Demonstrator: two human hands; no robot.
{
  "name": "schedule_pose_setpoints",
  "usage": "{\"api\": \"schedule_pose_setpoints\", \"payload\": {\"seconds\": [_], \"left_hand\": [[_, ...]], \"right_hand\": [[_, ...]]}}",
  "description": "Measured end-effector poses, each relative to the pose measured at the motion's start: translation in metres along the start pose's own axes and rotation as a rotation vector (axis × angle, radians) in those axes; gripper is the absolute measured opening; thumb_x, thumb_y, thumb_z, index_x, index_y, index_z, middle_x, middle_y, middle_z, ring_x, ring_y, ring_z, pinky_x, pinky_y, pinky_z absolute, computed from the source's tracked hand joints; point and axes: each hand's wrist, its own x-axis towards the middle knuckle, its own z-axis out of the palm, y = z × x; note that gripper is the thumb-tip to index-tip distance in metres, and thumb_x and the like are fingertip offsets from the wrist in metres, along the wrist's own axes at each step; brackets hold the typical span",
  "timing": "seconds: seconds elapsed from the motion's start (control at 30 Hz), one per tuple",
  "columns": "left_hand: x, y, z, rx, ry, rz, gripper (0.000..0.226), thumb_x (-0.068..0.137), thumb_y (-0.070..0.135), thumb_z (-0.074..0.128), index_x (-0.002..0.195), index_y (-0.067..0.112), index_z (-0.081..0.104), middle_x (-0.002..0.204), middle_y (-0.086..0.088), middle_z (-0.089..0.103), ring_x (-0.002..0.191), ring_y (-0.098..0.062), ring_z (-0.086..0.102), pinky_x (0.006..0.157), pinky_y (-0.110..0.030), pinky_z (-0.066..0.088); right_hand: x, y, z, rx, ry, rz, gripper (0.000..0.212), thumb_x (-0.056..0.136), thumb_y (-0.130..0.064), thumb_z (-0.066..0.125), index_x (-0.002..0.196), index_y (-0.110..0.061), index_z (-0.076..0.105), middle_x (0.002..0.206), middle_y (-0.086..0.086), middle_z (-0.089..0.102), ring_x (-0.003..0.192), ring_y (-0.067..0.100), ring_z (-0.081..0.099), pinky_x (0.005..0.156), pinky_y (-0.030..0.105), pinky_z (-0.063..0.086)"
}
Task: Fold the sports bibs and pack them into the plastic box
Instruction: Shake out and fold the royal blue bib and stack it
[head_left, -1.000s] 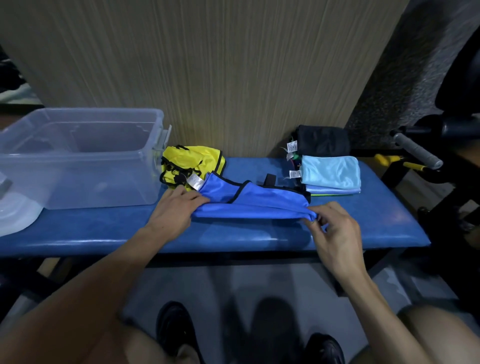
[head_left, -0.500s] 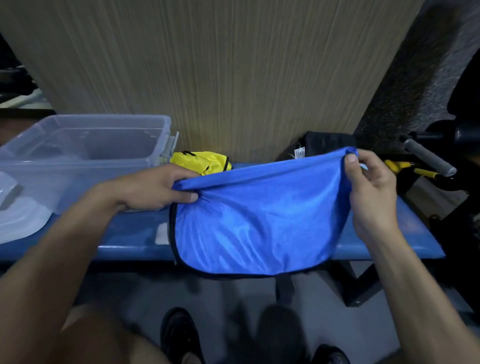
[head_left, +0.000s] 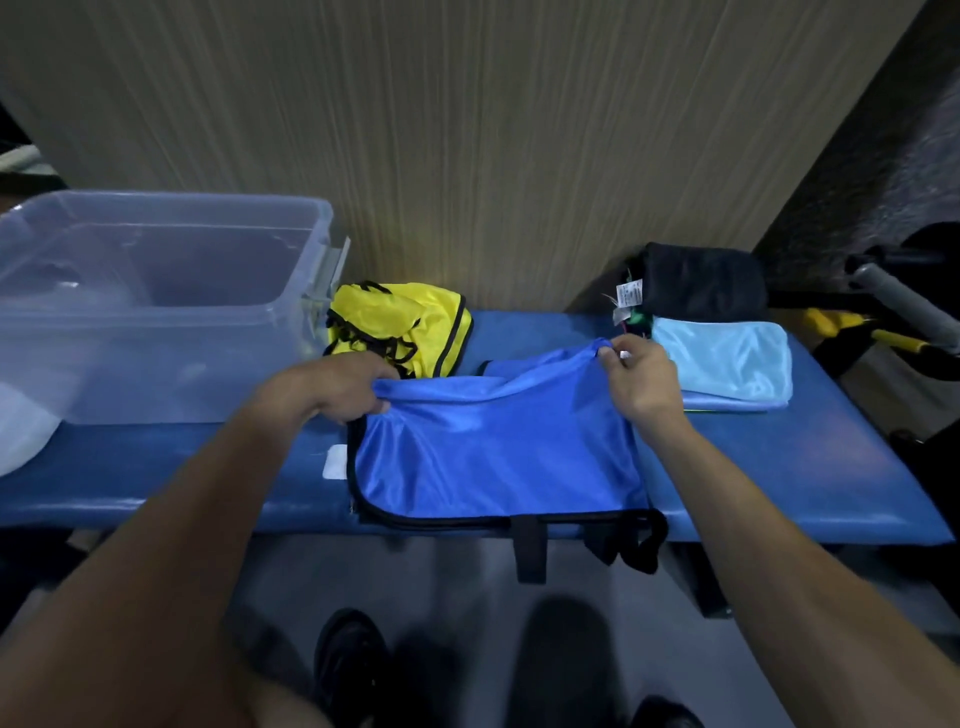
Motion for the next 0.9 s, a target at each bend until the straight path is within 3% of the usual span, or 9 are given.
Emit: {"api": "schedule_pose_setpoints", "payload": {"seconds": [0.1,0.23,0.47,0.6,0.7,0.83,0.9], "left_hand": [[-0.003,-0.007,0.001,-0.081,-0.065,0.028,0.011,0.099,0.032,0.064,0.107,0.025,0.066,0.111,0.0,0.065,0.102,-0.02,0.063,0.091,-0.041,0.052],[-0.012,-0.019,0.003,-0.097,-0.051,0.084,0.016,0.09,0.04,0.074,0.1,0.042,0.062,0.108,0.015,0.061,0.103,-0.013,0.06,0.095,-0.04,0.049],[-0.033,-0.017,0.003,-0.146,0.062,0.152,0.017,0.092,0.029,0.073,0.093,0.04,0.059,0.099,0.016,0.061,0.094,-0.011,0.059,0.083,-0.036,0.048],[-0.047,-0.013,-0.003,-0.172,0.134,0.172,0.022,0.093,0.025,0.073,0.093,0.039,0.055,0.098,0.014,0.061,0.094,-0.014,0.06,0.084,-0.038,0.049],[-0.053,-0.001,-0.024,-0.164,0.333,0.23,0.026,0.089,0.016,0.076,0.097,0.032,0.057,0.097,0.007,0.063,0.095,-0.024,0.061,0.087,-0.042,0.049],[-0.067,0.027,-0.073,-0.049,0.757,0.283,0.029,0.088,0.006,0.069,0.11,0.021,0.058,0.099,-0.006,0.068,0.093,-0.032,0.062,0.075,-0.042,0.048],[-0.081,0.037,-0.083,0.051,0.901,0.3,0.045,0.078,-0.009,0.062,0.112,0.018,0.057,0.103,-0.01,0.064,0.092,-0.033,0.059,0.071,-0.039,0.042]], "right_hand": [[-0.003,0.006,0.007,-0.011,-0.079,0.072,0.034,0.097,-0.03,0.065,0.094,0.004,0.065,0.076,0.016,0.061,0.073,0.031,0.055,0.061,0.037,0.039],[-0.014,0.012,0.012,0.043,-0.078,0.114,0.038,0.094,-0.029,0.069,0.087,0.008,0.064,0.067,0.011,0.053,0.062,0.023,0.047,0.056,0.033,0.037],[-0.007,-0.004,0.002,0.207,-0.049,0.149,0.025,0.092,-0.026,0.068,0.078,-0.006,0.066,0.065,0.003,0.056,0.064,0.021,0.052,0.062,0.034,0.043],[0.002,-0.024,-0.013,0.272,-0.057,0.148,0.021,0.088,-0.029,0.07,0.073,-0.015,0.066,0.067,0.001,0.06,0.065,0.02,0.055,0.063,0.033,0.045],[0.016,-0.05,-0.028,0.351,-0.051,0.059,0.017,0.082,-0.03,0.071,0.074,-0.016,0.069,0.072,0.003,0.065,0.07,0.02,0.06,0.069,0.039,0.051],[0.028,-0.1,-0.07,0.554,0.053,-0.201,0.024,0.098,-0.009,0.064,0.078,-0.022,0.065,0.068,-0.013,0.068,0.069,0.006,0.06,0.071,0.027,0.048],[0.02,-0.106,-0.089,0.637,0.07,-0.302,0.02,0.101,-0.008,0.061,0.086,-0.021,0.064,0.073,-0.016,0.07,0.072,0.001,0.062,0.071,0.022,0.049]]}}
